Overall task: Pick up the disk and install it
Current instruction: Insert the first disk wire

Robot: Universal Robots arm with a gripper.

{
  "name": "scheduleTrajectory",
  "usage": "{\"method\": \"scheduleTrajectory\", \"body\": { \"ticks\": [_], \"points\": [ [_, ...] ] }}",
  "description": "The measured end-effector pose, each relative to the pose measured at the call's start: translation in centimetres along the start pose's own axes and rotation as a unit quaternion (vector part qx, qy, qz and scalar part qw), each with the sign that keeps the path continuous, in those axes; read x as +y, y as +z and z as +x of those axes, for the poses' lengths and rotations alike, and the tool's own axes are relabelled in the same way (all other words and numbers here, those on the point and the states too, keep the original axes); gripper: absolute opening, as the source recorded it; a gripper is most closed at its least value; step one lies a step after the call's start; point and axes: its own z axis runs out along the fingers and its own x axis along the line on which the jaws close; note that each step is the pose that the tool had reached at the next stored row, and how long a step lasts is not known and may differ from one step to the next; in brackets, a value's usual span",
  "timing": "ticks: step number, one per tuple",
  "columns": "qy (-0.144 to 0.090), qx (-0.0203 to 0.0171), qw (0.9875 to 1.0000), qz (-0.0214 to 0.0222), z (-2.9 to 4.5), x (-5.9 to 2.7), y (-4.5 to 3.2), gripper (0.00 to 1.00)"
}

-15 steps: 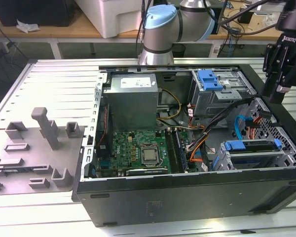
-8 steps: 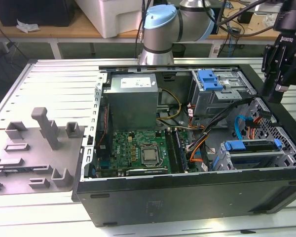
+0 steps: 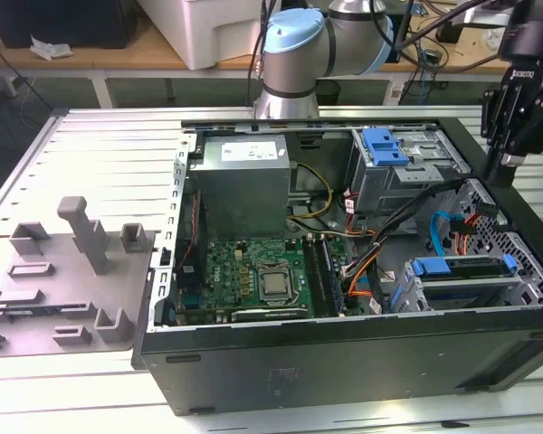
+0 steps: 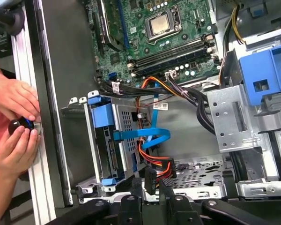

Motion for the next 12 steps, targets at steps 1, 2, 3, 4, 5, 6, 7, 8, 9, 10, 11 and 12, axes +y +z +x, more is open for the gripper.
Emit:
{"method": "scheduleTrajectory", "body": {
  "ticks": [1,2,3,4,5,6,7,8,9,10,11,12],
  "points": [
    [0.0,0.0017,1.0,-0.0003,-0.06,-0.07,0.06,0.29],
    [0.001,0.0036,1.0,-0.0007,-0.13,-0.13,0.13,0.29],
    [0.002,0.0053,1.0,-0.0011,-0.17,-0.14,0.2,0.29],
    [0.005,0.0084,0.9999,-0.0021,-0.23,-0.14,0.31,0.29],
    [0.013,0.0126,0.9998,-0.0044,-0.31,-0.14,0.5,0.29],
    [0.018,0.0151,0.9997,-0.0061,-0.36,-0.15,0.59,0.29],
    [0.021,0.0167,0.9996,-0.0074,-0.39,-0.15,0.67,0.29],
    [0.026,0.0187,0.9994,-0.0089,-0.44,-0.15,0.78,0.29],
    [0.029,0.0202,0.9993,-0.0099,-0.51,-0.16,0.88,0.29],
    [0.031,0.0214,0.9992,-0.0105,-0.58,-0.17,0.96,0.29],
    [0.032,0.0234,0.9992,-0.0108,-0.79,-0.24,1.07,0.29],
    [0.032,0.0252,0.9991,-0.0107,-0.93,-0.3,1.13,0.29]
  ]
}}
